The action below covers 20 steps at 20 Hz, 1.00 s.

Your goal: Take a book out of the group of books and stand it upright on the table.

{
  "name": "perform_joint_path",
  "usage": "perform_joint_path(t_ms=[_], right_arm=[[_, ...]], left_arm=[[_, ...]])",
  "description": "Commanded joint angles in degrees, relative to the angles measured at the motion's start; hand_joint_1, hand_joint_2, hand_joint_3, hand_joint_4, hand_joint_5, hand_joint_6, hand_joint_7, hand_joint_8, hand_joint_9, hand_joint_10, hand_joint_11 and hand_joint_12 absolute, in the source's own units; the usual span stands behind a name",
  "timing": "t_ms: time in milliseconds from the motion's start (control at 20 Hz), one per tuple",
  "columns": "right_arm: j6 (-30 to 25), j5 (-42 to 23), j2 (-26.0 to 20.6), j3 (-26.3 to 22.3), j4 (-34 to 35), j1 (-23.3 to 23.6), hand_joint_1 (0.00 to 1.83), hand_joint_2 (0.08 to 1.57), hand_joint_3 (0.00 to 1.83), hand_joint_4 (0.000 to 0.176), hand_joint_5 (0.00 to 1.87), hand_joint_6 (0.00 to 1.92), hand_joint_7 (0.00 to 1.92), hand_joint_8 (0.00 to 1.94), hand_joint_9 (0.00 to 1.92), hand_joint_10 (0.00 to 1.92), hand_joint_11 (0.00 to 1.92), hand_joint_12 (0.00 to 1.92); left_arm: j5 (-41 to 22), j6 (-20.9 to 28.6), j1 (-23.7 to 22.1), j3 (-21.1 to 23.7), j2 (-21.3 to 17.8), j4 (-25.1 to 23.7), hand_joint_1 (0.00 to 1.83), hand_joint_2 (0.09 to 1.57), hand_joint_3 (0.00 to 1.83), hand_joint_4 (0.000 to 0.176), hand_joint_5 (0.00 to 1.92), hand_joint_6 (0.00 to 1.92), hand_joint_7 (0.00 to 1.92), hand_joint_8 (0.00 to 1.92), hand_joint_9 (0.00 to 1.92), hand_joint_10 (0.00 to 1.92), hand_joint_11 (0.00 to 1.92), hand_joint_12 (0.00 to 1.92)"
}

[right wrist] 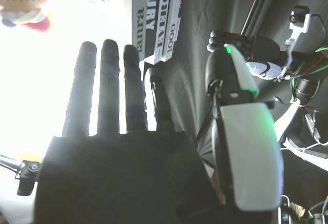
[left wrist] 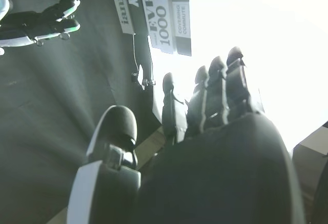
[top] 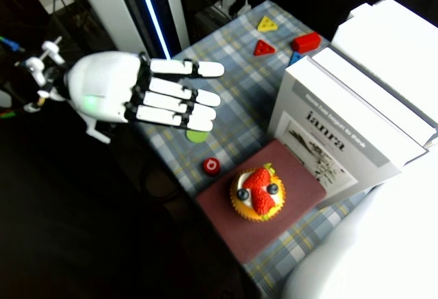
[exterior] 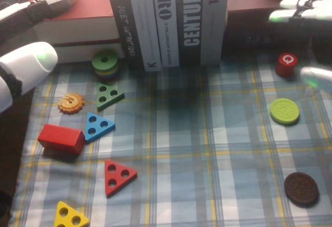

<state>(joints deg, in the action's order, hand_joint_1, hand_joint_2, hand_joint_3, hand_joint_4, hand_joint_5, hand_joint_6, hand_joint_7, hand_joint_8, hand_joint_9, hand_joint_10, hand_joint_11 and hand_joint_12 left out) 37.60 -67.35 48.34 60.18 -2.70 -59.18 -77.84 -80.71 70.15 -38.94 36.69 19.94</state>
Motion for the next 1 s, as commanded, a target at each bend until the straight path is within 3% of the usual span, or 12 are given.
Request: perform_joint_path(t_ms=[0, 150, 200, 250, 300, 350, 450, 500, 550, 650, 850, 950], right_arm=[[-0.11, -7.12, 0.25, 0.52, 1.40, 1.45, 0.46, 1.34, 0.00, 0.044, 0.50, 0.00, 0.36, 0.00, 0.35, 0.01, 0.05, 0.76], [-0.04, -7.12, 2.28, 2.96, 1.38, 6.95, 0.46, 1.35, 0.00, 0.038, 0.48, 0.00, 0.37, 0.00, 0.27, 0.00, 0.00, 0.52], [-0.01, -7.12, 3.05, 3.90, 1.12, 9.27, 0.42, 1.36, 0.00, 0.021, 0.46, 0.00, 0.36, 0.00, 0.26, 0.00, 0.00, 0.50], [0.07, -7.09, 3.62, 4.73, 0.63, 11.47, 0.40, 1.38, 0.00, 0.036, 0.43, 0.00, 0.35, 0.00, 0.28, 0.00, 0.07, 0.48], [0.32, -6.62, 4.13, 5.41, 0.05, 13.36, 0.32, 1.39, 0.00, 0.063, 0.39, 0.00, 0.30, 0.00, 0.24, 0.00, 0.07, 0.46], [0.75, -5.25, 4.56, 6.03, -0.98, 15.76, 0.28, 1.42, 0.00, 0.078, 0.36, 0.00, 0.26, 0.00, 0.22, 0.00, 0.02, 0.52], [0.85, -1.78, 5.33, 7.18, -3.50, 19.49, 0.12, 1.38, 0.00, 0.146, 0.33, 0.00, 0.16, 0.00, 0.11, 0.00, 0.00, 0.34], [0.85, 1.01, 6.19, 8.16, -5.36, 22.00, 0.07, 1.36, 0.00, 0.166, 0.32, 0.00, 0.13, 0.00, 0.11, 0.00, 0.00, 0.38], [0.85, 3.50, 7.22, 9.22, -6.98, 24.33, 0.03, 1.33, 0.00, 0.174, 0.30, 0.00, 0.11, 0.00, 0.12, 0.00, 0.00, 0.48], [0.84, 7.70, 8.76, 10.73, -9.75, 27.69, 0.00, 1.19, 0.00, 0.176, 0.24, 0.00, 0.12, 0.00, 0.11, 0.00, 0.00, 0.45], [0.84, 15.35, 11.45, 13.21, -14.74, 32.43, 0.00, 1.18, 0.00, 0.176, 0.27, 0.00, 0.05, 0.00, 0.04, 0.00, 0.00, 0.36], [0.84, 17.79, 12.14, 14.01, -15.86, 33.33, 0.00, 1.17, 0.00, 0.176, 0.26, 0.00, 0.05, 0.00, 0.05, 0.00, 0.00, 0.58]], left_arm=[[-6.83, 0.34, -0.59, -0.25, 0.21, -0.42, 0.00, 1.37, 0.01, 0.176, 0.32, 0.00, 0.27, 0.00, 0.18, 0.01, 0.02, 0.14], [-6.77, 0.34, -0.60, -0.31, 0.35, -0.25, 0.00, 1.37, 0.01, 0.176, 0.31, 0.00, 0.26, 0.00, 0.17, 0.00, 0.01, 0.13], [-6.70, 0.34, -0.60, -0.37, 0.43, -0.24, 0.00, 1.38, 0.01, 0.176, 0.31, 0.00, 0.26, 0.00, 0.17, 0.00, 0.01, 0.13], [-6.65, 0.34, -0.60, -0.44, 0.54, -0.25, 0.00, 1.38, 0.01, 0.176, 0.32, 0.00, 0.26, 0.00, 0.17, 0.00, 0.01, 0.13], [-6.64, 0.34, -0.61, -0.49, 0.62, -0.29, 0.00, 1.38, 0.01, 0.176, 0.32, 0.01, 0.26, 0.00, 0.17, 0.00, 0.01, 0.13], [-6.64, 0.34, -0.61, -0.52, 0.68, -0.30, 0.00, 1.38, 0.01, 0.176, 0.32, 0.01, 0.26, 0.00, 0.17, 0.00, 0.00, 0.13], [-6.44, 0.35, -0.61, -0.61, 0.82, -0.29, 0.02, 1.38, 0.00, 0.176, 0.33, 0.01, 0.26, 0.00, 0.17, 0.00, 0.01, 0.12], [-6.20, 0.36, -0.61, -0.70, 0.89, -0.26, 0.01, 1.38, 0.00, 0.176, 0.33, 0.00, 0.26, 0.00, 0.16, 0.00, 0.01, 0.12], [-6.07, 0.36, -0.61, -0.76, 0.91, -0.26, 0.01, 1.38, 0.00, 0.176, 0.34, 0.00, 0.26, 0.00, 0.16, 0.00, 0.01, 0.12], [-5.96, 0.36, -0.62, -0.89, 0.97, -0.37, 0.01, 1.39, 0.00, 0.162, 0.33, 0.00, 0.26, 0.00, 0.17, 0.00, 0.00, 0.11], [-5.86, 0.36, -0.72, -1.20, 1.08, -0.77, 0.00, 1.39, 0.00, 0.169, 0.32, 0.00, 0.25, 0.00, 0.16, 0.00, 0.01, 0.11], [-5.67, 0.36, -0.79, -1.32, 1.24, -0.78, 0.02, 1.40, 0.00, 0.171, 0.31, 0.00, 0.24, 0.00, 0.14, 0.00, 0.00, 0.08]])
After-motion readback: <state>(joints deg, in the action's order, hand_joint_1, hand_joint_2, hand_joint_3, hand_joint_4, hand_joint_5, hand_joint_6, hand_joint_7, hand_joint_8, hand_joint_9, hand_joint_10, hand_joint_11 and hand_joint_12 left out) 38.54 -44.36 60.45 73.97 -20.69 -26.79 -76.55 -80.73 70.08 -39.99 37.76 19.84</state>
